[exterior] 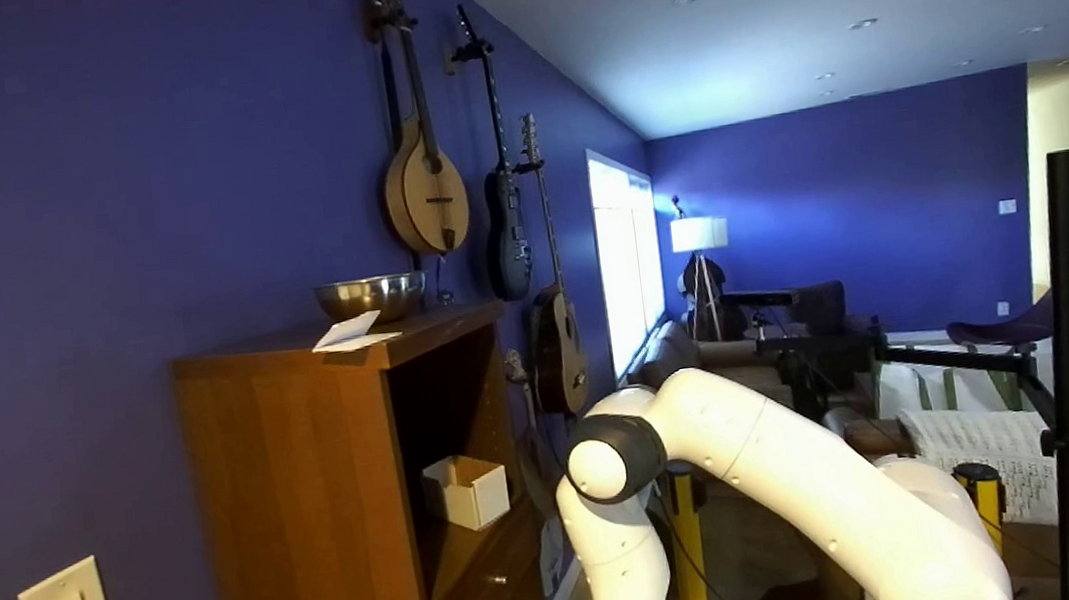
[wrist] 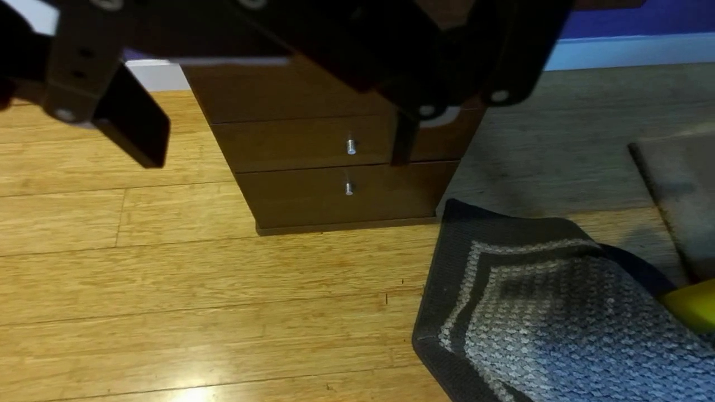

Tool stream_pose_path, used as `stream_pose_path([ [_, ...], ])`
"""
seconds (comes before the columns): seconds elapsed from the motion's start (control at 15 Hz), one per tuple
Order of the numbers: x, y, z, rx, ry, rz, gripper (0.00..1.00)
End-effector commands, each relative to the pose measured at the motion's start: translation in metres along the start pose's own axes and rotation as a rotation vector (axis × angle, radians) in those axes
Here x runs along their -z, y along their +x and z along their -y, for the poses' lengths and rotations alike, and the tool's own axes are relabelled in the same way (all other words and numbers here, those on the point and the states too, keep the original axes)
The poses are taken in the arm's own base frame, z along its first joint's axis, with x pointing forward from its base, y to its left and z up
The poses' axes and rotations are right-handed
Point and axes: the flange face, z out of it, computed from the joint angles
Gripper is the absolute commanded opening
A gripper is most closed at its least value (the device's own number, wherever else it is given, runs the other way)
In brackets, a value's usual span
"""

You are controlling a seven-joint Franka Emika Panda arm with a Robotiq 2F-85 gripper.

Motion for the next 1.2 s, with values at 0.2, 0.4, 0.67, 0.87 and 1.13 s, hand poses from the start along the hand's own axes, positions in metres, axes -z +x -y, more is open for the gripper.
stream_pose_path([
  [0.2, 0.002, 0.049, 0.002, 0.034, -0.001, -0.085, 1.0],
  [0.4, 0.001, 0.069, 0.003, 0.047, -0.005, -0.128, 1.0],
  [0.67, 0.0, 0.091, 0.011, 0.04, -0.002, -0.202, 1.0],
  [0.87, -0.003, 0.104, 0.014, 0.017, 0.006, -0.236, 1.0],
  [1.13, -0.013, 0.128, 0.017, -0.038, 0.016, -0.272, 1.0],
])
